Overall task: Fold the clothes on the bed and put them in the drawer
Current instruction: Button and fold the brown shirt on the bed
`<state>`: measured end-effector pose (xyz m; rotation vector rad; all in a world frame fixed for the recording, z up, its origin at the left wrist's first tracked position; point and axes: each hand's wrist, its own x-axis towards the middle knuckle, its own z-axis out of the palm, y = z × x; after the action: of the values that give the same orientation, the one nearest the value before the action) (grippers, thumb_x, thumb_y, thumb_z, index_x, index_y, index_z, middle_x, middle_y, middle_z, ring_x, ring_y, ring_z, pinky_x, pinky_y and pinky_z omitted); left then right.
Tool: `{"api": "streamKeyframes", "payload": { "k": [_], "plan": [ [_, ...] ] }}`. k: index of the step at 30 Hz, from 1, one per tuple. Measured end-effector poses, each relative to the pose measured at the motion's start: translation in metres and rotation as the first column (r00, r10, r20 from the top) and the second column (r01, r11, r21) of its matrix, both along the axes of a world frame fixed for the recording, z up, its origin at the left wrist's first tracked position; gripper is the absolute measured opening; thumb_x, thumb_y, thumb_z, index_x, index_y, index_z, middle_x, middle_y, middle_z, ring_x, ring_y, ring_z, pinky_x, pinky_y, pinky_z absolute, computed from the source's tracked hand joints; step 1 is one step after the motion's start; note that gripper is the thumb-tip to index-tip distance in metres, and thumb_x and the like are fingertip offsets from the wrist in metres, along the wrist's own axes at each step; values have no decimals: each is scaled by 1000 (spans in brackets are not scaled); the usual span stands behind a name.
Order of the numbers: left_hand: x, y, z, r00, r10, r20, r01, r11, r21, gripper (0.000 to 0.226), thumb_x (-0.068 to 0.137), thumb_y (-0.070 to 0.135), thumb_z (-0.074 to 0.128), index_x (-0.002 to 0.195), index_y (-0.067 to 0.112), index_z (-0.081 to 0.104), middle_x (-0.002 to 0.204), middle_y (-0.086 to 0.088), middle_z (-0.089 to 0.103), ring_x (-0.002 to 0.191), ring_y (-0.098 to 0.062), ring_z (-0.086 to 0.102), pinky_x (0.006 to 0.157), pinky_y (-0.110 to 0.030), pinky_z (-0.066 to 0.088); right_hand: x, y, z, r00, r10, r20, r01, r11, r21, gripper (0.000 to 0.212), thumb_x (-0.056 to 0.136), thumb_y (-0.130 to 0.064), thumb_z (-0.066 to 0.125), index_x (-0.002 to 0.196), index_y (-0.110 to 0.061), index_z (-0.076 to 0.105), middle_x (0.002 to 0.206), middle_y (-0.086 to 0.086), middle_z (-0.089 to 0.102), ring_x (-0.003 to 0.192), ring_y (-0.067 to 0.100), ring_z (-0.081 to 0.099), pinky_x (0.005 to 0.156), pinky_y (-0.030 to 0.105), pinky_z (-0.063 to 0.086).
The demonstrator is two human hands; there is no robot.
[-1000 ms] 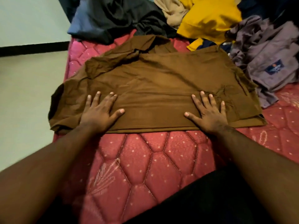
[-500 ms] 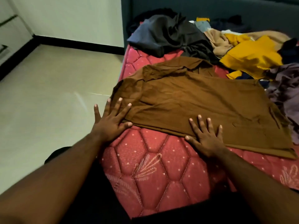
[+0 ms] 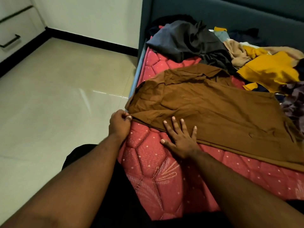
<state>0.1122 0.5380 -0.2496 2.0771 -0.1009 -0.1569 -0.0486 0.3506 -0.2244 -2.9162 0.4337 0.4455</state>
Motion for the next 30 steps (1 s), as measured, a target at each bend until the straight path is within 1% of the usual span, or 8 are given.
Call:
{"api": "streamKeyframes", "payload": {
  "k": [4,7,10,13,15,19,22,30],
  "plan": [
    [-18,-2,16,990,19,142,-54,968,245,36,87,18,65,120,14,51,129,-15,47,112,-39,52,88,-48,45,-20,-31,16,995,87,-38,-82,990,118,89,70,-78,16,150,-44,-2,159,-15,-13,148,16,-12,116,47,-7],
    [-35,-20,35,658,-434,616,117,866,485,48,81,25,59,127,22,47,134,-10,51,119,-34,50,89,-49,41,-60,-84,28,989,114,-95,-104,989,110,77,84,-51,27,152,-28,1,161,-6,-1,150,19,1,119,38,4],
    [-62,-61,32,200,-854,481,359,521,775,46,84,36,54,128,24,53,135,-8,55,123,-30,53,95,-49,41,-117,-152,39,992,-31,-126,23,998,-60,59,98,-38,33,153,-31,13,161,-3,14,146,19,23,117,36,24],
    [-80,-113,38,94,-961,259,365,275,890,54,85,38,45,137,24,51,140,-6,53,129,-26,51,102,-52,41,-175,-206,53,942,-279,-185,202,914,-351,57,98,-43,40,151,-35,20,159,-4,24,130,23,49,97,35,45],
    [-89,-147,42,131,-976,174,390,213,896,58,86,31,43,143,22,45,145,-5,49,135,-22,46,111,-48,32,-206,-230,52,893,-407,-191,310,866,-392,60,98,-35,41,152,-35,15,159,0,23,127,27,51,95,38,46],
    [-103,-184,40,485,-862,148,565,438,699,62,88,34,40,149,20,37,154,-2,38,144,-17,31,119,-34,12,-220,-249,38,839,-544,-29,528,825,-201,73,91,-11,45,153,-33,12,162,3,6,146,30,16,110,49,35],
    [-106,-174,29,432,-899,75,545,326,772,70,87,36,50,153,27,27,160,3,24,149,-22,16,120,-44,8,-206,-246,34,845,-534,30,533,836,-129,69,91,-6,41,151,-33,20,162,0,3,149,28,4,110,52,33],
    [-114,-156,16,754,-649,100,360,536,763,85,79,5,60,152,33,27,161,6,20,150,-27,9,115,-61,-1,-224,-270,37,738,-604,301,622,781,44,34,83,-8,46,110,-12,65,118,15,58,108,38,57,88,42,47]
  ]
}}
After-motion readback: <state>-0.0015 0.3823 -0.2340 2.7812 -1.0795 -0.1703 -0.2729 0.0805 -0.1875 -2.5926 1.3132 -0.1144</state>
